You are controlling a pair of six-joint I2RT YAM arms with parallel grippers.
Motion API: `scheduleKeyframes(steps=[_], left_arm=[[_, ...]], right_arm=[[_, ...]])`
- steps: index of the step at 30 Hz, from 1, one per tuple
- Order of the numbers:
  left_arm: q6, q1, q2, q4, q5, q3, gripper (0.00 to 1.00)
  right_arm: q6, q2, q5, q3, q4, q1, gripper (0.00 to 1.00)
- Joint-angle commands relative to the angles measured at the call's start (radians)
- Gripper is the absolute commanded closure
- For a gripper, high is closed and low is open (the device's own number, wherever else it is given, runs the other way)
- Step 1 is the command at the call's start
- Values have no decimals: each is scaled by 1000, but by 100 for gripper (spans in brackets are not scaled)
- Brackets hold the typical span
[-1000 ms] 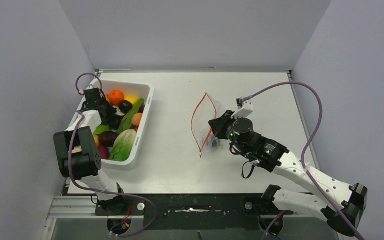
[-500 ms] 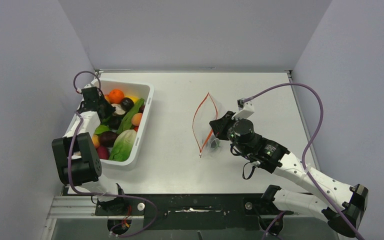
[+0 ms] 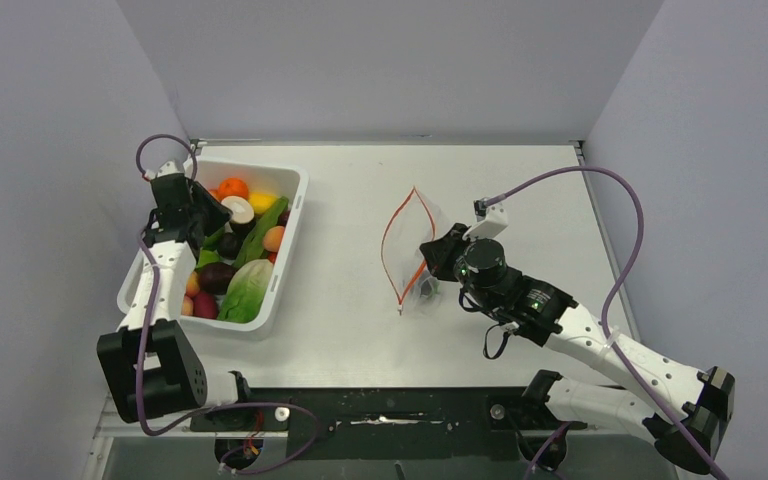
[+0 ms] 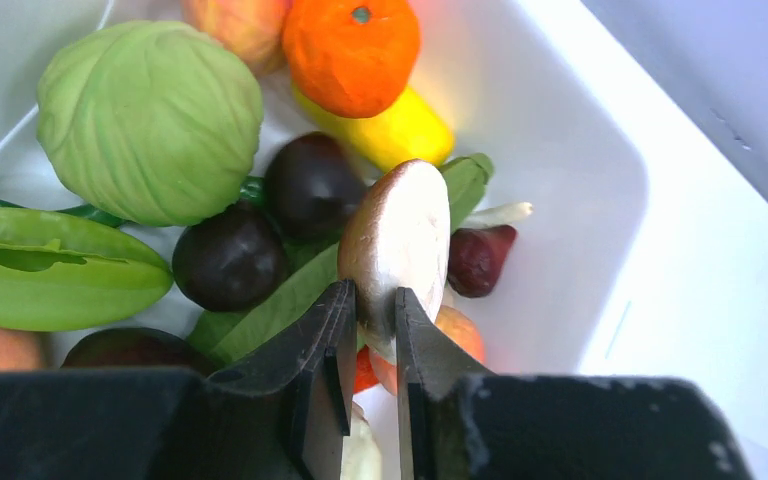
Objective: Place the food in the zip-top bag and seal the zipper
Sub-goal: Pick up the fake vegetable from the bin.
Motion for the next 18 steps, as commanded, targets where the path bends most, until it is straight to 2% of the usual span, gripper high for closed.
scheduleKeyframes(steps=[1,12,18], left_arm=[[22,-23,-115,-24,42,16,98],[80,-172,-280,-105,106,39,99],[49,-207,-327,-69,263,6,99]], right_arm=[[18,14,44,22,37,6,100],[71,51,41,31,54,11,100],[92,76,42,40,59,10,100]])
